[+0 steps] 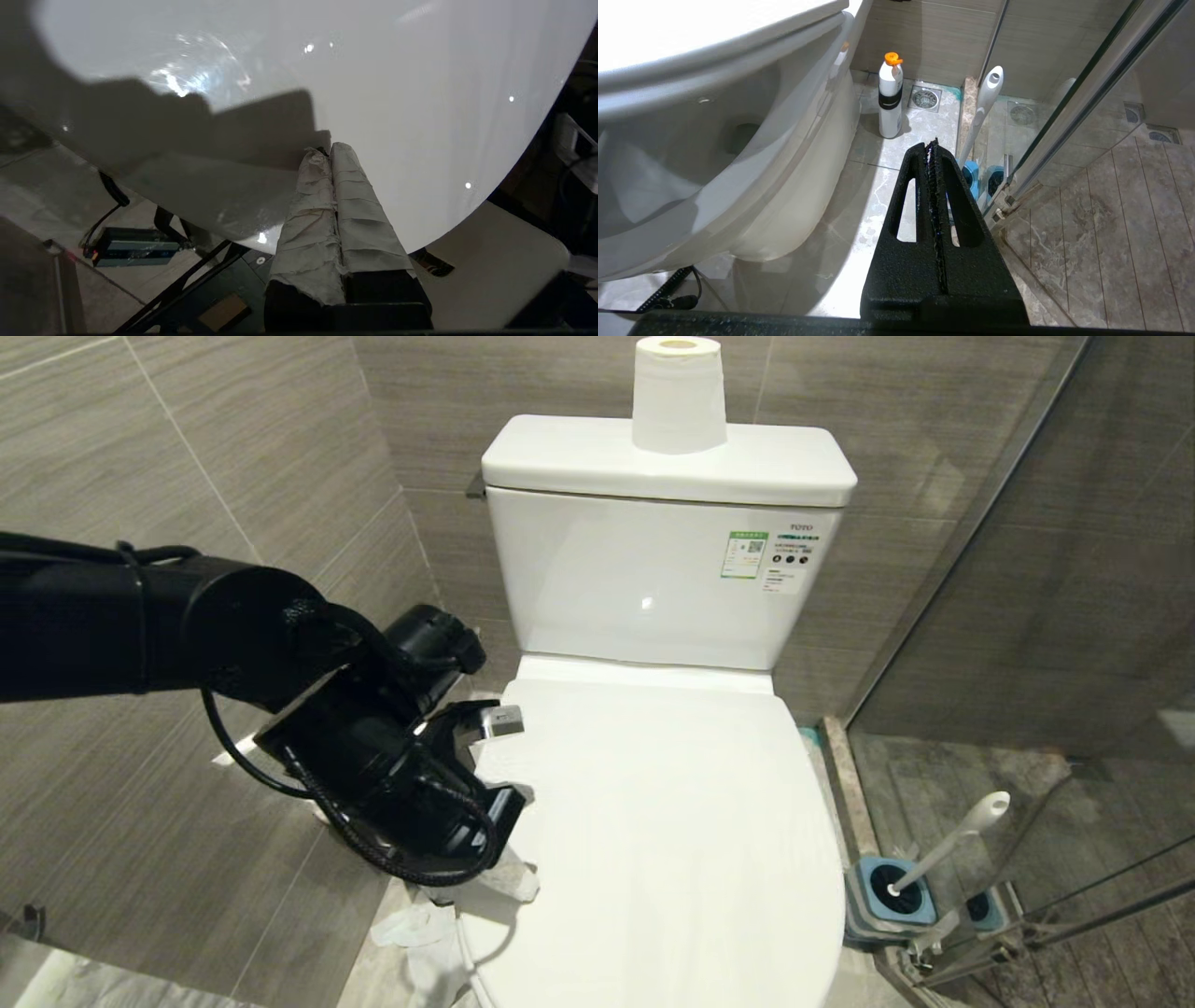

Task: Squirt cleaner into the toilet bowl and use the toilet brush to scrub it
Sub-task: Close the toilet lid

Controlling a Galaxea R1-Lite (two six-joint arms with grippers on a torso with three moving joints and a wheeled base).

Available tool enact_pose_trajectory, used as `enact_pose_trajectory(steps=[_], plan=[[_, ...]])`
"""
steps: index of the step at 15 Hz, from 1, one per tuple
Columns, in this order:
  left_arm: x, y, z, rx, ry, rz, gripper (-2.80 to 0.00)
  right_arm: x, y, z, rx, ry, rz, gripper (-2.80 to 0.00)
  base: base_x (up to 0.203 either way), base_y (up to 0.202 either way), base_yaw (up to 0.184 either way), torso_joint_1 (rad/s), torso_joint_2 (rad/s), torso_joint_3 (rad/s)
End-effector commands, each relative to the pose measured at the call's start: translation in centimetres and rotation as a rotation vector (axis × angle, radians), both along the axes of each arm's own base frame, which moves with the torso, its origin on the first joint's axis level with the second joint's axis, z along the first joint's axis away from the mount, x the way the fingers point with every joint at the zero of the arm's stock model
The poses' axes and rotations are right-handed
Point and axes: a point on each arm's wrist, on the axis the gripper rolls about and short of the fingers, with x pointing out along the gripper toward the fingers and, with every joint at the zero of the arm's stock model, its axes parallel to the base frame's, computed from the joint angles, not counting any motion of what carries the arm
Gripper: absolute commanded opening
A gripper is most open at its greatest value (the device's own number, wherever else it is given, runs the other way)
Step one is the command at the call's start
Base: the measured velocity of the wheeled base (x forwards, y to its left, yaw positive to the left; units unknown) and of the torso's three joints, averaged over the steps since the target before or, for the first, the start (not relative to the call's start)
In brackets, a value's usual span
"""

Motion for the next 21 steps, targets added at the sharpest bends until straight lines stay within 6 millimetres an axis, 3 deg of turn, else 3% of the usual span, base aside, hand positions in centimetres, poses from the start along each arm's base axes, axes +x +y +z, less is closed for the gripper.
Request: enact_pose_trajectory(steps=[1,5,10,14,16,17,21], plan=[[1.3,-0.4,-2.2,0.086,0.044,0.046,-2.80,0.0,0.0,0.0,0.000,0.002,0.000,-2.80,0.000,0.000,0.000,0.000,0.00,0.000],[3.3,-1.0,-5.3,0.198,0.071,0.200,-2.80,0.0,0.0,0.0,0.000,0.002,0.000,-2.80,0.000,0.000,0.000,0.000,0.00,0.000],[7.1,-2.6,-9.0,0.283,-0.176,0.310,-2.80,0.0,0.0,0.0,0.000,0.002,0.001,-2.80,0.000,0.000,0.000,0.000,0.00,0.000],[8.3,-3.1,-10.1,0.281,-0.242,0.393,-2.80,0.0,0.0,0.0,0.000,0.002,0.000,-2.80,0.000,0.000,0.000,0.000,0.00,0.000],[8.4,-3.1,-9.3,0.257,-0.271,0.417,-2.80,0.0,0.0,0.0,0.000,0.001,0.000,-2.80,0.000,0.000,0.000,0.000,0.00,0.000],[8.1,-2.9,-7.9,0.230,-0.301,0.423,-2.80,0.0,0.0,0.0,0.000,0.002,0.000,-2.80,0.000,0.000,0.000,0.000,0.00,0.000],[4.9,-0.3,0.5,0.065,-0.428,0.416,-2.80,0.0,0.0,0.0,0.000,0.002,0.001,-2.80,0.000,0.000,0.000,0.000,0.00,0.000]])
